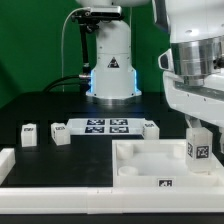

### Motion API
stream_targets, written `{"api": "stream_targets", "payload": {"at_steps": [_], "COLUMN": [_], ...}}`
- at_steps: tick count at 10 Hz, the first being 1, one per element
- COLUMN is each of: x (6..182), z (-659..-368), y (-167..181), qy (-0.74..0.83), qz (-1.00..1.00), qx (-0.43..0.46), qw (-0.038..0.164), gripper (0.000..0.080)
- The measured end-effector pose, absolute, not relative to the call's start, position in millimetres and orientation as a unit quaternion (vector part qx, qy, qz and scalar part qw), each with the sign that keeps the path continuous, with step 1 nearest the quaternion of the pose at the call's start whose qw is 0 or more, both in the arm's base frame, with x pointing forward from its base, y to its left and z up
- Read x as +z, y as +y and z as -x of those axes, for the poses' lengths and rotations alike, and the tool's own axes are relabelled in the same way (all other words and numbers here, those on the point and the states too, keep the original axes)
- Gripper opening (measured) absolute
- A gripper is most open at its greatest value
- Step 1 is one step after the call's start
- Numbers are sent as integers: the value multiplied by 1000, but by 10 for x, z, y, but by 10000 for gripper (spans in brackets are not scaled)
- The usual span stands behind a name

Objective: Assemble one leg

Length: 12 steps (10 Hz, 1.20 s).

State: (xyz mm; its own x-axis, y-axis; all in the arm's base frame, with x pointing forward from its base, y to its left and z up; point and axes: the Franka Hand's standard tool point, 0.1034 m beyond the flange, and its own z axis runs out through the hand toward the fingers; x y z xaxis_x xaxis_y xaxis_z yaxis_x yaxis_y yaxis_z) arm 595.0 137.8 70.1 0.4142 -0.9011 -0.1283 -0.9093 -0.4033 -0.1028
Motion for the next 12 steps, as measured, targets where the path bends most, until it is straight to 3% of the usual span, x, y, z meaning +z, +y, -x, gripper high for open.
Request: {"api": "stream_targets", "payload": {"at_steps": [1,3,6,9,12], "x": [701,699,685,697,705], "z": [-5952,-5955,-5970,-6007,-6009], "y": [1367,1346,1276,1314,1318], "qy": [461,349,150,-73,-120], "qz": [884,934,986,996,991], "qx": [18,7,-15,-48,-45], "qw": [78,75,66,32,29], "gripper": [629,646,649,649,649]}}
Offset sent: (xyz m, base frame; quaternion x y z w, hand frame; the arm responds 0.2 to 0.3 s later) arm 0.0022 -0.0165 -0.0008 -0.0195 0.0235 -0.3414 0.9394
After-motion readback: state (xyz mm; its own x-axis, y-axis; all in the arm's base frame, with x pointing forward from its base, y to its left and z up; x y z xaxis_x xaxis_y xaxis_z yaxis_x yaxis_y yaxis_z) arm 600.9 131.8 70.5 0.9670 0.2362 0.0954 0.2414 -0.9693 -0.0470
